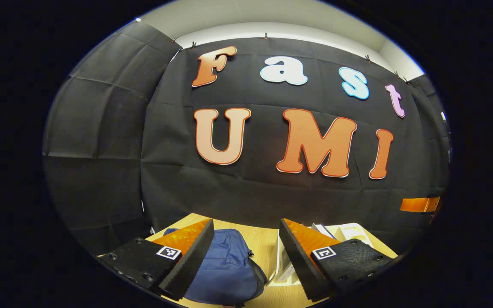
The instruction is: Open the schoolbag, grab two books from the bookshelf and put them into the schoolbag.
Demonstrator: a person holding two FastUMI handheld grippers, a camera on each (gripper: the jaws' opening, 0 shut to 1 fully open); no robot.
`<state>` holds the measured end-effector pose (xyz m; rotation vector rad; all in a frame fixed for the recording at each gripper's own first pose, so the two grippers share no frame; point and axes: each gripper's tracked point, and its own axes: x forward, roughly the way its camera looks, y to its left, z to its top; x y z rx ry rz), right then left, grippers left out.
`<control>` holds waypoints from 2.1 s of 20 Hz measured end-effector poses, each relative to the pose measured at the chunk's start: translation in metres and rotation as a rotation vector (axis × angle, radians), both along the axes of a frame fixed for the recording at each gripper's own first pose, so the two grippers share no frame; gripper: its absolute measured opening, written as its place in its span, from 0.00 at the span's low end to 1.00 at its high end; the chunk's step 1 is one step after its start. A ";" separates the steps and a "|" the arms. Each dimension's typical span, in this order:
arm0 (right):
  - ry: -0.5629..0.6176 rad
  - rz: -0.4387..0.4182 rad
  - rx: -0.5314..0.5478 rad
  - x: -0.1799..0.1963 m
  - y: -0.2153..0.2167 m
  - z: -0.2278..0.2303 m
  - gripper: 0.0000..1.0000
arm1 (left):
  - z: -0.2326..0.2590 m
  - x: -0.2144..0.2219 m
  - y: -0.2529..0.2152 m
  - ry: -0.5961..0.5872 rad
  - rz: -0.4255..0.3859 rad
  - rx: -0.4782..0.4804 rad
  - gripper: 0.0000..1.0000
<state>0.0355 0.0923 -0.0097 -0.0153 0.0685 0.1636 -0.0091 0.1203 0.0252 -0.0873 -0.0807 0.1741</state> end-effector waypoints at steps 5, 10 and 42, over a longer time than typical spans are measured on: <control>-0.036 -0.095 0.035 -0.012 0.012 -0.008 0.96 | 0.013 0.006 0.017 -0.044 -0.104 0.015 0.95; -0.005 -0.067 0.010 -0.018 0.032 -0.006 1.00 | 0.019 0.004 0.045 -0.060 -0.039 0.020 0.94; 0.141 -0.167 0.034 -0.018 -0.054 -0.056 0.96 | -0.168 -0.016 -0.001 0.368 -0.051 0.770 0.95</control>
